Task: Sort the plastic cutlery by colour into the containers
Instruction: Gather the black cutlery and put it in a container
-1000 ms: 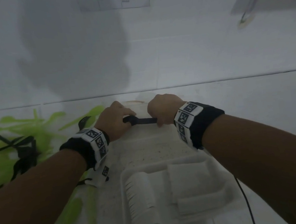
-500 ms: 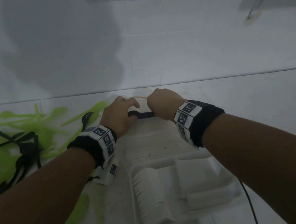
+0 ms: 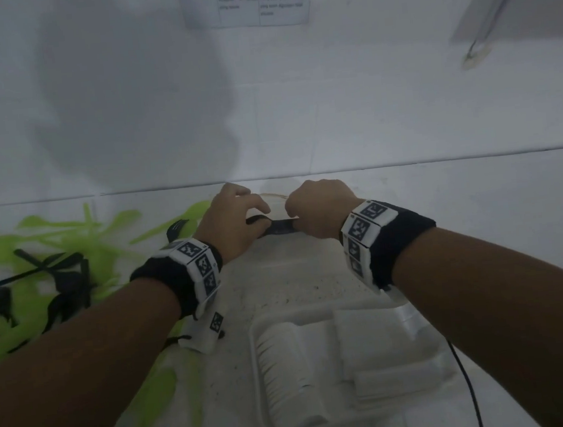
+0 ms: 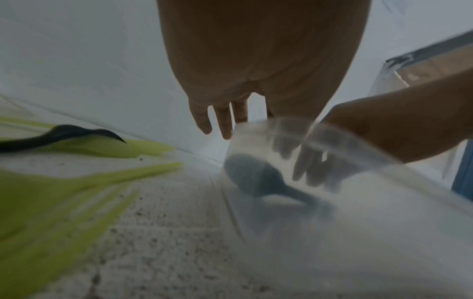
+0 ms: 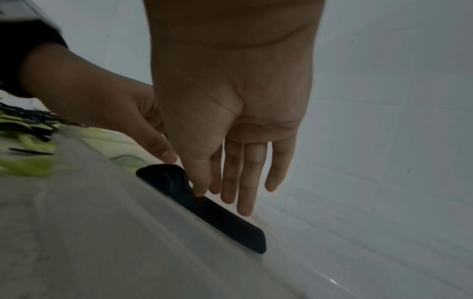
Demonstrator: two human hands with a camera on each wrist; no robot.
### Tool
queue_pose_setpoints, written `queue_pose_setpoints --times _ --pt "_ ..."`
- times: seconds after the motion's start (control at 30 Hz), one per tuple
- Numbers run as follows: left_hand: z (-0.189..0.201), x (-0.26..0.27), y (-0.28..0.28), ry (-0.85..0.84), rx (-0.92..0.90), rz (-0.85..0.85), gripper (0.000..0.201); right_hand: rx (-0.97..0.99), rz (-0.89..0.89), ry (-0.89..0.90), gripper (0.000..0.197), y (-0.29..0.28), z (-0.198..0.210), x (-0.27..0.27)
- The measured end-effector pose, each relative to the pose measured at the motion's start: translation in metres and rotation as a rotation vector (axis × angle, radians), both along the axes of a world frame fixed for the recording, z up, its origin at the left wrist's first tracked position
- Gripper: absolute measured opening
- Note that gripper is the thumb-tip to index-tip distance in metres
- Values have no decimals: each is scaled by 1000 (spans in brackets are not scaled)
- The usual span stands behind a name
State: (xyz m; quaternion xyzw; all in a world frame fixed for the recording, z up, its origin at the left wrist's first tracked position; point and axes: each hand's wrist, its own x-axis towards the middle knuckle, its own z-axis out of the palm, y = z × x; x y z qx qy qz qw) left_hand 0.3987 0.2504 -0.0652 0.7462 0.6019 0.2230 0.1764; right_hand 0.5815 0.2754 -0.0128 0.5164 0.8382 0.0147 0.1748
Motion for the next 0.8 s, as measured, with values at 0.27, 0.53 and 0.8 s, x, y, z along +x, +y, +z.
queue_pose_setpoints --times 0.27,0.53,0.8 --pt "59 -65 -38 43 -105 207 22 -162 -162 843 48 -14 19 -31" --pt "97 -173 -127 178 -377 438 81 -431 -6 887 81 -50 33 -143" --pt "99 -276 -236 201 -294 655 41 -458 221 756 80 -124 26 -265"
